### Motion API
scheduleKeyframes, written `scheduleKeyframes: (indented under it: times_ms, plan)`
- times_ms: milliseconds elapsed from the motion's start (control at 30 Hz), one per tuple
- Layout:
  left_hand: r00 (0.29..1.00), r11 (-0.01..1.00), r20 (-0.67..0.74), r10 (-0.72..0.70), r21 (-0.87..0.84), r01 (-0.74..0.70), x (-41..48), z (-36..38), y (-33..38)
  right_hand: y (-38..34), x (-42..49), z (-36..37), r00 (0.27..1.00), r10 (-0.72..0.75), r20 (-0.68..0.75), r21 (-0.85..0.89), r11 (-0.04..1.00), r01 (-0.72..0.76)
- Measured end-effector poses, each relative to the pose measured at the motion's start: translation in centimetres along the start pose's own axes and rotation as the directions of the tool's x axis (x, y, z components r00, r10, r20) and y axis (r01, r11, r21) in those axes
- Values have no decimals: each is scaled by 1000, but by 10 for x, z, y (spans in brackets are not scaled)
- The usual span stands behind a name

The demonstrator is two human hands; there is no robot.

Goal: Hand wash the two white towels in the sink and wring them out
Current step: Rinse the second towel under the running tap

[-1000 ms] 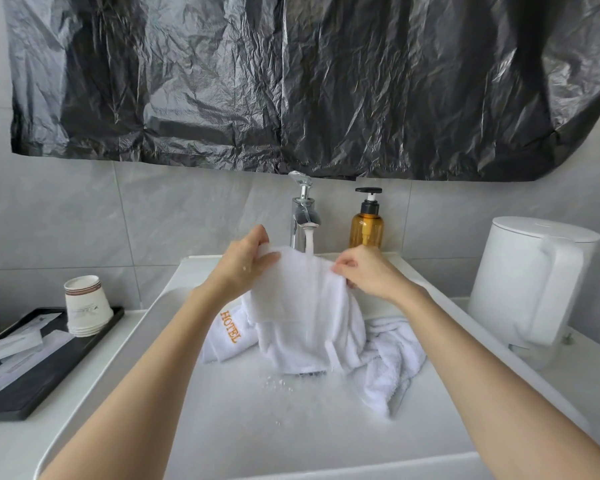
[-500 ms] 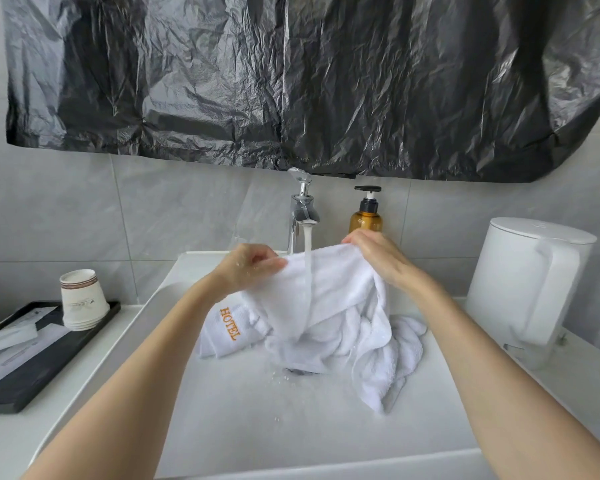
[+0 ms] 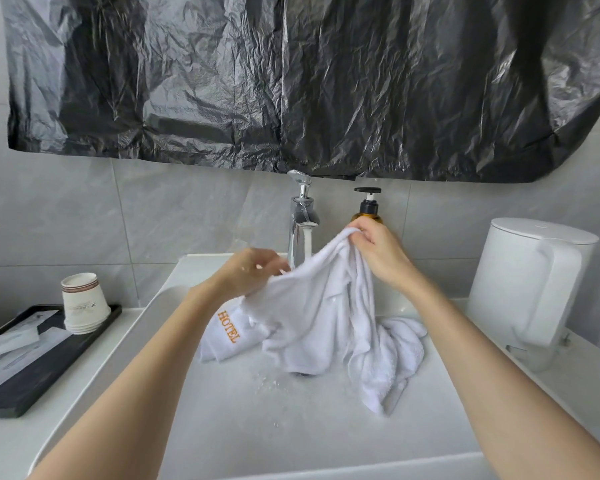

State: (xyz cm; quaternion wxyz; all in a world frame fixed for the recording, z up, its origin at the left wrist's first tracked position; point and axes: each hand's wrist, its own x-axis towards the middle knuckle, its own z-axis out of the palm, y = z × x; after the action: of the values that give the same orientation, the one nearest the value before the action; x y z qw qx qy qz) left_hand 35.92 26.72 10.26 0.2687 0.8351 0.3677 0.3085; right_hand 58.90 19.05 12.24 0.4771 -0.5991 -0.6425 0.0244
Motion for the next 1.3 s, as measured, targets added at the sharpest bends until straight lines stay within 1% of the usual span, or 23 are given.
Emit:
scheduleKeyframes:
  times_ms: [67, 100, 133, 167, 233, 300, 367, 467, 533, 567, 633, 667, 733, 800, 867, 967, 1067, 1100, 1167, 1233, 1300]
  plan:
    - [980, 999, 195, -40, 31, 35, -5, 11, 1, -7, -2, 0, 999, -31, -10, 27, 999, 31]
    - [964, 998, 258, -59, 12, 58, -7, 15, 3, -8, -2, 1, 999, -41, -8, 32, 999, 42]
    - [958, 997, 279, -69, -8, 74, -6, 18, 3, -10, -3, 2, 999, -48, -5, 41, 998, 49]
    - [965, 996, 251, -71, -31, 82, -6, 20, 4, -10, -3, 2, 999, -55, -5, 52, 997, 55]
    - [991, 997, 113, -70, -4, 71, -2, 15, 6, -8, -3, 2, 998, -58, 0, 63, 996, 58]
    - [999, 994, -20, -41, 105, 43, 1, 8, 3, -7, -3, 1, 999, -40, 13, 58, 998, 39]
    - [989, 975, -150, 2, 218, 31, 2, 2, -1, -9, -4, 1, 999, -4, 48, 87, 996, 0]
    - [943, 919, -315, 106, 392, 28, -3, 0, 1, -14, -3, 2, 979, 53, 199, 124, 989, -79]
    - [896, 888, -405, 185, 459, 24, -6, -3, 6, -16, -4, 1, 934, 91, 345, 85, 988, -128]
    - [870, 872, -434, 234, 489, 10, -7, -5, 9, -16, -4, 0, 907, 121, 404, 57, 986, -157]
    - [838, 831, -420, 348, 552, -69, -6, -6, 12, -16, -6, 0, 866, 175, 468, 25, 977, -211]
    - [832, 816, -394, 390, 566, -115, -6, -5, 14, -16, -8, 2, 851, 176, 494, 13, 978, -210]
    - [828, 818, -362, 427, 545, -184, -5, 0, 20, -15, -12, 10, 833, 118, 540, -20, 992, -128]
    - [831, 831, -346, 436, 509, -224, -4, 4, 23, -9, -14, 21, 862, 66, 503, -60, 997, -41]
    - [826, 845, -354, 439, 475, -246, -3, 5, 21, -9, -15, 23, 904, 58, 423, -90, 996, -22]
    - [814, 887, -408, 413, 383, -258, -4, 3, 21, -15, -19, 20, 949, 47, 311, -125, 992, -8]
    - [826, 907, -411, 385, 333, -257, -4, 3, 17, -16, -17, 18, 984, -17, 178, -195, 979, 53]
    - [842, 917, -400, 362, 315, -244, -2, 2, 14, -14, -14, 17, 991, -19, 134, -186, 982, 44]
    - [890, 953, -355, 285, 204, -223, 3, 3, 7, -9, -8, 15, 998, 19, 68, -69, 997, -14]
    - [927, 974, -300, 226, 102, -204, 5, 8, 3, -7, -3, 13, 996, 82, 42, 37, 996, -84]
    - [910, 966, -327, 256, 109, -233, 4, 17, -1, -7, -1, 17, 981, 174, 86, 97, 979, -182]
